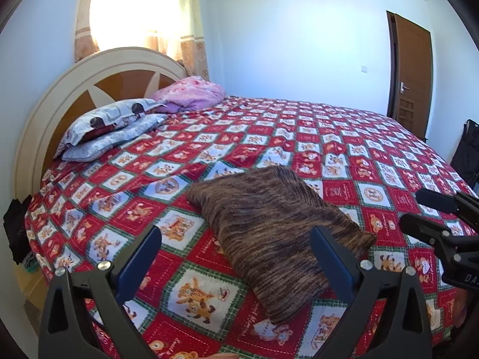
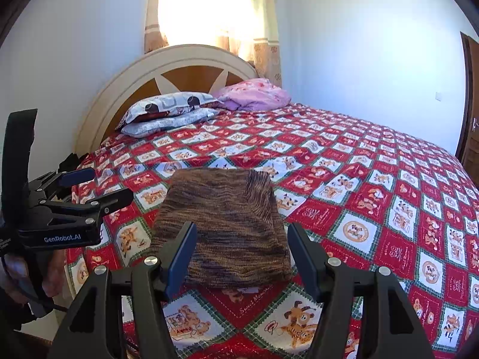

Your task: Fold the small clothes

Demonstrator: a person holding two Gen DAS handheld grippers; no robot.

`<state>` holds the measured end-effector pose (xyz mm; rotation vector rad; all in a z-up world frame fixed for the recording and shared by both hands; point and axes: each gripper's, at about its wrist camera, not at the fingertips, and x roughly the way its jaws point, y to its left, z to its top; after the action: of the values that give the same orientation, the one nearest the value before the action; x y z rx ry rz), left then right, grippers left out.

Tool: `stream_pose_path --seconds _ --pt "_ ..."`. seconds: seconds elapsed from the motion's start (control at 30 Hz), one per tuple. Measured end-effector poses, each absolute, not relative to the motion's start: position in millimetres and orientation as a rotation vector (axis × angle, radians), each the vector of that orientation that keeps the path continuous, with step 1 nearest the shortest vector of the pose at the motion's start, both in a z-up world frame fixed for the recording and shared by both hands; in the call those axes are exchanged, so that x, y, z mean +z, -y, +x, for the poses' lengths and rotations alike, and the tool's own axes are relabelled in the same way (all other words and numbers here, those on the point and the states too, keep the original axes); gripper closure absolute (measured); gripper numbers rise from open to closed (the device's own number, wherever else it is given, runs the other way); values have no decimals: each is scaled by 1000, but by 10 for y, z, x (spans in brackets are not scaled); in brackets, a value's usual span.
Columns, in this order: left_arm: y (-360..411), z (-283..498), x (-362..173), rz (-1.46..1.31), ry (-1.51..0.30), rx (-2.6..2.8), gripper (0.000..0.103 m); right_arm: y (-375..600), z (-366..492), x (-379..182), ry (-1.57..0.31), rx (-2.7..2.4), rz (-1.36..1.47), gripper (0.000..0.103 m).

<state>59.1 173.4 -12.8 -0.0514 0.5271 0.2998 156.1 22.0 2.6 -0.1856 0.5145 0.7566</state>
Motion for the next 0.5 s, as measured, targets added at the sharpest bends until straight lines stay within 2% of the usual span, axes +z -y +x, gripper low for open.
stream_pose_path --seconds 0.5 --pt "-1934 539 -73 -111 -497 350 0 -233 1455 128 -469 780 -176 39"
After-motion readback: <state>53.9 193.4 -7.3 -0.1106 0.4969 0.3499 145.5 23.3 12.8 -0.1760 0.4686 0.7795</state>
